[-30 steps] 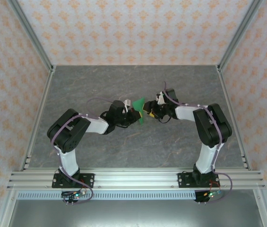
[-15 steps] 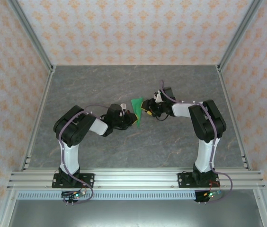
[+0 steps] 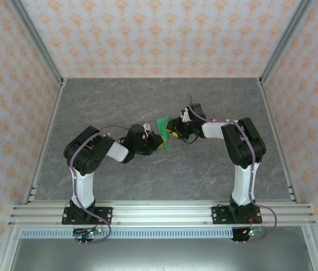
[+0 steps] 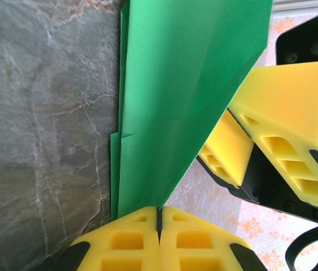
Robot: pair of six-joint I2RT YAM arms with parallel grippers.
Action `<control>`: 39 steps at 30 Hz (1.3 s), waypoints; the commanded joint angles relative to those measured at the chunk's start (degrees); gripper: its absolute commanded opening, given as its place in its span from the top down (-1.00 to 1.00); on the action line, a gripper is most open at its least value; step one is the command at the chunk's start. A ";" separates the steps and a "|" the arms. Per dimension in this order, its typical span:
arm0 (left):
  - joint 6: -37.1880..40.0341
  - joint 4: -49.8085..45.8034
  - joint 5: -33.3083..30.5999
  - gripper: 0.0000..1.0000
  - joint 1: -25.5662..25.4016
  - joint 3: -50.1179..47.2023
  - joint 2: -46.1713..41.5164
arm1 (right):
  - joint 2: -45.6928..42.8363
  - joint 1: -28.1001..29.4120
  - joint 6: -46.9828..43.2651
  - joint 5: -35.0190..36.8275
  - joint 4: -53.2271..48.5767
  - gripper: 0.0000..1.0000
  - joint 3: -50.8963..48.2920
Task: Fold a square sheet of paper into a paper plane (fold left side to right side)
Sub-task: Fold the wing for the fifth time at the center of the table.
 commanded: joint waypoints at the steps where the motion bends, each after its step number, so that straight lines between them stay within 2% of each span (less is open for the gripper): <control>1: -0.13 1.84 0.10 1.00 0.46 -0.61 0.25 | 1.77 0.46 0.37 0.28 -1.11 0.20 2.47; 10: -0.21 1.35 0.46 1.00 0.52 -0.16 0.68 | 4.14 0.99 -0.58 3.20 -10.26 0.28 5.39; 15: -0.13 1.24 0.54 0.97 0.51 0.00 0.53 | 4.66 1.06 -0.95 3.70 -11.90 0.28 5.58; 19: 0.61 0.58 0.77 0.77 0.48 0.23 -0.46 | 5.05 1.00 -1.38 3.99 -13.35 0.28 6.12; 30: 3.47 -3.32 0.70 0.47 0.71 0.28 -5.29 | 5.40 1.05 -2.62 4.25 -14.80 0.28 6.73; 36: 4.54 -5.96 0.55 0.14 2.37 -1.21 -8.75 | 5.23 1.01 -2.85 4.23 -14.89 0.28 6.91; 39: 5.40 -8.94 0.46 0.06 3.71 -1.42 -10.46 | 5.23 1.03 -3.02 4.31 -15.08 0.28 7.00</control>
